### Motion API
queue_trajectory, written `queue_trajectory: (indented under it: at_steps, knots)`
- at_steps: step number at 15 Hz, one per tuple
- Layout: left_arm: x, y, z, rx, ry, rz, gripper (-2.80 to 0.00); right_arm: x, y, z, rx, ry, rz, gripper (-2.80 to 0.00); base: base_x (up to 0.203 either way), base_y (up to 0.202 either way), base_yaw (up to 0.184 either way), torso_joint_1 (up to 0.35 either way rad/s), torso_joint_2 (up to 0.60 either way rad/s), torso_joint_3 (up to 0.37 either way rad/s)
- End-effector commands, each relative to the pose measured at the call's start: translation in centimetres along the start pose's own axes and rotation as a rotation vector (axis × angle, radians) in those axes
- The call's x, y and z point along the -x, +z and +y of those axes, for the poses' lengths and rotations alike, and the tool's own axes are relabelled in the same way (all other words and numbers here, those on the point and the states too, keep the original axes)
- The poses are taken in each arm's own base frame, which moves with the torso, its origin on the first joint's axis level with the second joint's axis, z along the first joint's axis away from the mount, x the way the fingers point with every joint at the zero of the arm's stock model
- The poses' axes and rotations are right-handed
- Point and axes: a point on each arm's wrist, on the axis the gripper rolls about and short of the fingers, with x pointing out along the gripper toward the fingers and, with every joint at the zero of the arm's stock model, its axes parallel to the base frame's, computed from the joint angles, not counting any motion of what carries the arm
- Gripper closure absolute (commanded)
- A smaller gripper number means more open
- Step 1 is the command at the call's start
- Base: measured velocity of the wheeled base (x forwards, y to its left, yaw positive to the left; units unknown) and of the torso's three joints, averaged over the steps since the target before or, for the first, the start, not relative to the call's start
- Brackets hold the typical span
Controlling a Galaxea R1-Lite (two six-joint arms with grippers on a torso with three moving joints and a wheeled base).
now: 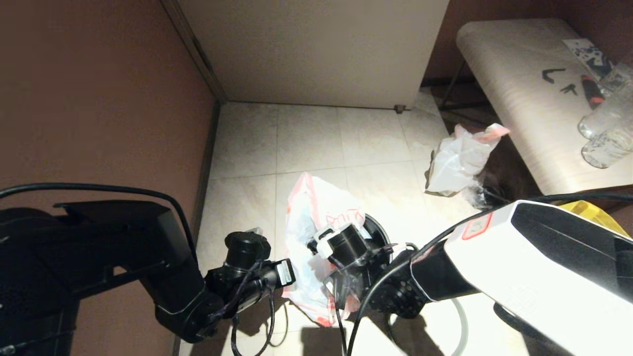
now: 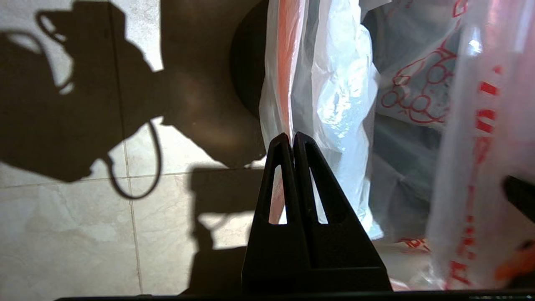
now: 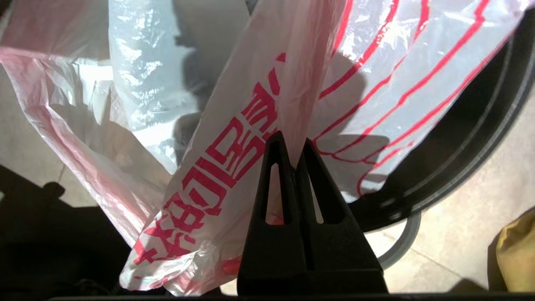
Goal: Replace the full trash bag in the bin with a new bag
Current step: Put the new garbage bag on the trash can
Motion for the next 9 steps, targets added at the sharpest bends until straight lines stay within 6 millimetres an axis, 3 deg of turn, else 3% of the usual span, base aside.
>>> queue_trajectory:
  at_steps: [1, 4, 5, 9]
  knots:
    - [-0.35, -0.20, 0.22, 0.002, 0.009, 0.003, 0.00, 1.86, 0.65, -0.82, -0.011, -0.003, -0.025, 0.00, 0.000, 0.000, 0.000, 0.000, 0.00, 0.000]
    - [-0.73, -0.19, 0.16, 0.001, 0.019, -0.005, 0.00, 2.73, 0.43, -1.40, -0.017, -0.006, -0.022, 0.00, 0.000, 0.000, 0.000, 0.000, 0.00, 0.000]
    - [-0.70, -0.21, 0.17, 0.001, 0.020, -0.005, -2.80, 2.69, 0.38, -1.38, -0.036, -0.006, -0.019, 0.00, 0.000, 0.000, 0.000, 0.000, 0.00, 0.000]
    - [-1.30, -0.90, 0.47, -0.012, 0.032, 0.019, -2.80, 2.46, 0.35, -1.27, -0.047, -0.004, -0.021, 0.00, 0.000, 0.000, 0.000, 0.000, 0.00, 0.000]
